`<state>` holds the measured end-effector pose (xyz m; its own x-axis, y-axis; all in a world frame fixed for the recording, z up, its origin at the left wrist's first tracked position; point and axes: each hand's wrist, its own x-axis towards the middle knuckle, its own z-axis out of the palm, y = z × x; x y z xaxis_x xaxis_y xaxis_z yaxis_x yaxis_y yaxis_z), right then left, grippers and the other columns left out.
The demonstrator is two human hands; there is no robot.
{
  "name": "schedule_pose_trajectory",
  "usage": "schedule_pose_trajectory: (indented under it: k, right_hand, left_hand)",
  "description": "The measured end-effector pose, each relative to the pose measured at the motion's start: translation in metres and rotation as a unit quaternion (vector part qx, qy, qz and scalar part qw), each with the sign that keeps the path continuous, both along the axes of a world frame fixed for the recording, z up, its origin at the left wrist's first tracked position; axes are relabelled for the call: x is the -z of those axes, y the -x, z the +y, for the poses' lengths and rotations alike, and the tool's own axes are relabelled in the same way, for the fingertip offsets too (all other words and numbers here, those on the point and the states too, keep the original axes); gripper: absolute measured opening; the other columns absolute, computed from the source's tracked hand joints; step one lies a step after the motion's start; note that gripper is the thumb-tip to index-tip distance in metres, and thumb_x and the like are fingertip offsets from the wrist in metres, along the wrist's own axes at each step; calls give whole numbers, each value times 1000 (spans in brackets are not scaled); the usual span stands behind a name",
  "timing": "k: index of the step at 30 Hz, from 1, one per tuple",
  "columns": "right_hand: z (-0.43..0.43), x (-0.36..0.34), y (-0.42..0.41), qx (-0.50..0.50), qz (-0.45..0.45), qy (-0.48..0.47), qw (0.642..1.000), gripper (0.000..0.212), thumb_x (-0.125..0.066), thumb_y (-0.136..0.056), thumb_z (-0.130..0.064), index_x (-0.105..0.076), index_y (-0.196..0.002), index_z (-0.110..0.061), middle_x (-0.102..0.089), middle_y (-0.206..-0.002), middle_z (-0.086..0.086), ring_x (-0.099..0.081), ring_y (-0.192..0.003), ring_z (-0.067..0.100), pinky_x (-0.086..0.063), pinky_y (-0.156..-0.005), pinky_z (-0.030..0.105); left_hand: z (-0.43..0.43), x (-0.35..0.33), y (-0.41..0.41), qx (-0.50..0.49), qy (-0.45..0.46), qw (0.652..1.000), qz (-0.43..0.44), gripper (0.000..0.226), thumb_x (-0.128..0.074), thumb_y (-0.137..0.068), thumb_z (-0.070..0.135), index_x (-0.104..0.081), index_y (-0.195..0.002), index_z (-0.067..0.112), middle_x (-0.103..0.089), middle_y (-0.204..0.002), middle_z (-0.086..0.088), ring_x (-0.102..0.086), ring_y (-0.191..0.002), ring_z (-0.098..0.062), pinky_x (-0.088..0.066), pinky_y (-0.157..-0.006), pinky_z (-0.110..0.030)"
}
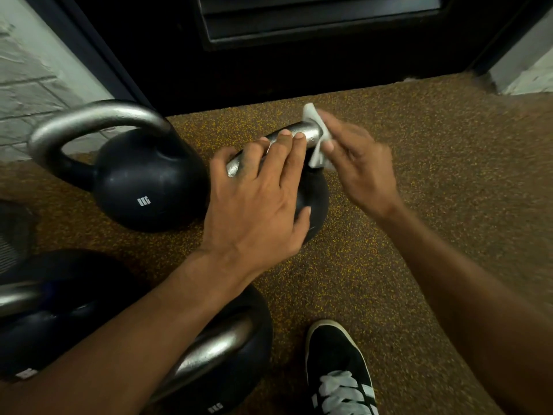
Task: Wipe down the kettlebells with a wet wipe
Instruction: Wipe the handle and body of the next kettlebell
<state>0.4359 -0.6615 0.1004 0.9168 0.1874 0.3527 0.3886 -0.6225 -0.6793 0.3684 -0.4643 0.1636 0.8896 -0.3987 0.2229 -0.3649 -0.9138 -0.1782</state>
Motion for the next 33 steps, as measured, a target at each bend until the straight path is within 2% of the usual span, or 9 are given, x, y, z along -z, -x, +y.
schedule_pose_trajectory:
  k: [4,8,10,12,15,20,26,30,33]
  right_hand:
    - [8,10,12,103,-40,-26,994,43,-63,-98,-30,-61,-139,-18,-57,-133,-15,-58,-129,21,-50,-104,42]
    - [9,-11,-3,29,22,-42,998,34,-52,-104,-36,-66,-133,-24,-65,-128,-17,-55,-131,9,-46,-107,43]
    - [7,-18,-13,4,77,-49,996,36,-44,-107,-40,-74,-112,-22,-71,-101,-14,-60,-103,-2,-49,-89,38]
    - [8,-25,-23,12,149,-79,986,44,-41,-105,-47,-71,-94,-16,-66,-81,-5,-56,-77,3,-44,-72,38]
    - [9,-31,-27,-8,166,-67,984,49,-42,-106,-46,-69,-92,-7,-66,-79,13,-55,-70,15,-46,-68,42]
    - [18,-35,-28,-22,205,-137,969,40,-42,-108,-35,-65,-81,-15,-59,-74,-4,-51,-70,9,-39,-68,33]
    - [19,-59,-56,-87,254,59,962,33,-45,-103,-13,-65,-100,14,-60,-92,18,-52,-66,7,-41,-65,23]
    - [23,-67,-50,-110,261,-12,959,40,-50,-104,-29,-67,-68,-21,-56,-65,-12,-44,-57,-2,-36,-59,21]
    - [19,-42,-21,-8,106,-33,994,38,-45,-106,-44,-69,-83,-25,-53,-66,-15,-45,-62,1,-33,-59,27]
  left_hand:
    - [0,1,0,1,4,1000,-3,85,-50,-87,58,-35,-155,9,-45,-152,-10,-42,-126,-31,-34,-101,-54]
    - [0,1,0,3,8,1000,-5,85,-50,-87,58,-35,-155,10,-45,-152,-10,-42,-126,-31,-34,-100,-54]
    - [0,1,-1,2,9,1000,-3,86,-49,-88,59,-34,-156,10,-44,-153,-10,-41,-126,-31,-33,-100,-53]
    - [0,2,-1,1,8,1000,-2,86,-49,-87,60,-34,-156,9,-44,-153,-10,-41,-125,-31,-34,-100,-53]
    - [0,2,0,2,9,1000,-2,87,-50,-87,60,-35,-155,9,-45,-152,-10,-42,-125,-31,-34,-100,-54]
    - [0,1,0,2,13,1000,-2,87,-49,-87,59,-34,-156,10,-45,-152,-9,-40,-125,-30,-34,-100,-53]
    - [4,0,-1,10,5,1000,-2,87,-50,-88,60,-32,-157,11,-45,-152,-8,-41,-126,-30,-32,-100,-53]
    - [5,1,-2,14,10,1000,-2,86,-50,-88,59,-33,-157,11,-44,-153,-7,-42,-126,-30,-34,-100,-54]
    - [5,1,-2,11,15,1000,-2,85,-49,-88,59,-34,-156,10,-45,-152,-8,-40,-125,-30,-34,-100,-53]
